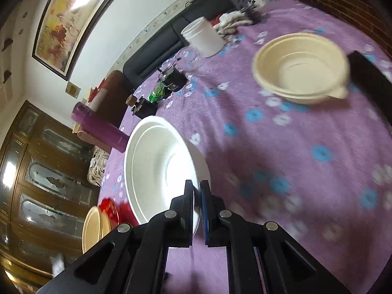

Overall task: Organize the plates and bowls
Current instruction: 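Lift the white foam bowl with the right gripper toward the left gripper, then close the left gripper on the white bowl rim while the right gripper holds it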

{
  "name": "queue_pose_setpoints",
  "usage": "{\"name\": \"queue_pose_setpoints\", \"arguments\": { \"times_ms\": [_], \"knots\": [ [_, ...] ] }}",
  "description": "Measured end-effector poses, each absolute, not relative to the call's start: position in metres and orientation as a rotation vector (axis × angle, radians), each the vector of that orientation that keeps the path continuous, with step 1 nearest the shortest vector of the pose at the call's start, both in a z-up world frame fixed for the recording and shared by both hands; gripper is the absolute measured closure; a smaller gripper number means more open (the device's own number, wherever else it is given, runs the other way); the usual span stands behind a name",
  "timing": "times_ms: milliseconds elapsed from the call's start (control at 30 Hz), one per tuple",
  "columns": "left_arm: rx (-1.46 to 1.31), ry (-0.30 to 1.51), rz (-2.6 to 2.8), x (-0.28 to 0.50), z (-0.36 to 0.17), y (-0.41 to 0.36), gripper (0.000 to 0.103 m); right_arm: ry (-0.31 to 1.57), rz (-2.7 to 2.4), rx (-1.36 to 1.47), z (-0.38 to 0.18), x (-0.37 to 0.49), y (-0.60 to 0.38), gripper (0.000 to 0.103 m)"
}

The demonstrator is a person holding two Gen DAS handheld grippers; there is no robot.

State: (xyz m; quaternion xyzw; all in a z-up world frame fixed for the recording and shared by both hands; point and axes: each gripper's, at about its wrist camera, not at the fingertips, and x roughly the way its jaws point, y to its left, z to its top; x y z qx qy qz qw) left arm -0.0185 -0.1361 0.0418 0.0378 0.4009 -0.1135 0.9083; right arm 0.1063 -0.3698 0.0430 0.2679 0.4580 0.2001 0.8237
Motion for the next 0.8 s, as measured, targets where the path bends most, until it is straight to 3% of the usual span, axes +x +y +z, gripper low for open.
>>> {"name": "queue_pose_setpoints", "arguments": {
  "times_ms": [233, 467, 533, 600, 700, 800],
  "knots": [
    [0.005, 0.744, -0.267, -0.039, 0.090, -0.110, 0.025, 1.034, 0.492, 0.552, 0.037, 0.055, -0.393, 0.096],
    [-0.063, 0.840, -0.272, -0.013, 0.071, -0.107, 0.028, 1.056, 0.497, 0.438, 0.022, 0.037, -0.365, 0.093],
    [-0.053, 0.863, -0.278, -0.009, 0.063, -0.114, 0.039, 1.030, 0.471, 0.386, 0.023, 0.032, -0.362, 0.089],
    [-0.046, 0.876, -0.279, -0.007, 0.058, -0.116, 0.050, 0.991, 0.446, 0.343, 0.028, 0.026, -0.362, 0.078],
    [-0.045, 0.890, -0.283, -0.002, 0.052, -0.118, 0.054, 0.943, 0.423, 0.312, 0.033, 0.020, -0.369, 0.066],
    [-0.051, 0.892, -0.294, 0.001, 0.049, -0.121, 0.060, 0.918, 0.417, 0.299, 0.035, 0.013, -0.373, 0.065]
  ]
}}
